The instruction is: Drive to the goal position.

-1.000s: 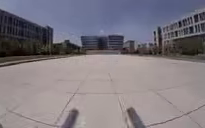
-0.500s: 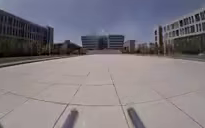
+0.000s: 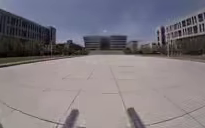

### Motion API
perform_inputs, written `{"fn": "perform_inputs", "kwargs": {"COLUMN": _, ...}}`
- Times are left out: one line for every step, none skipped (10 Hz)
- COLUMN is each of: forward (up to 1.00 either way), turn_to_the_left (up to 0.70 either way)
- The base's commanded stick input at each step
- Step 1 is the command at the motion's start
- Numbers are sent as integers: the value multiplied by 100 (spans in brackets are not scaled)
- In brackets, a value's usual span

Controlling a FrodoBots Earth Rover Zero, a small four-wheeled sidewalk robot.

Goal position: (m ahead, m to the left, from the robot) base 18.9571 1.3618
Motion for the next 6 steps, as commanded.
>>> {"fn": "perform_inputs", "kwargs": {"forward": 70, "turn_to_the_left": 0}}
{"fn": "perform_inputs", "kwargs": {"forward": 70, "turn_to_the_left": 0}}
{"fn": "perform_inputs", "kwargs": {"forward": 70, "turn_to_the_left": 0}}
{"fn": "perform_inputs", "kwargs": {"forward": 70, "turn_to_the_left": 0}}
{"fn": "perform_inputs", "kwargs": {"forward": 70, "turn_to_the_left": 0}}
{"fn": "perform_inputs", "kwargs": {"forward": 70, "turn_to_the_left": 0}}
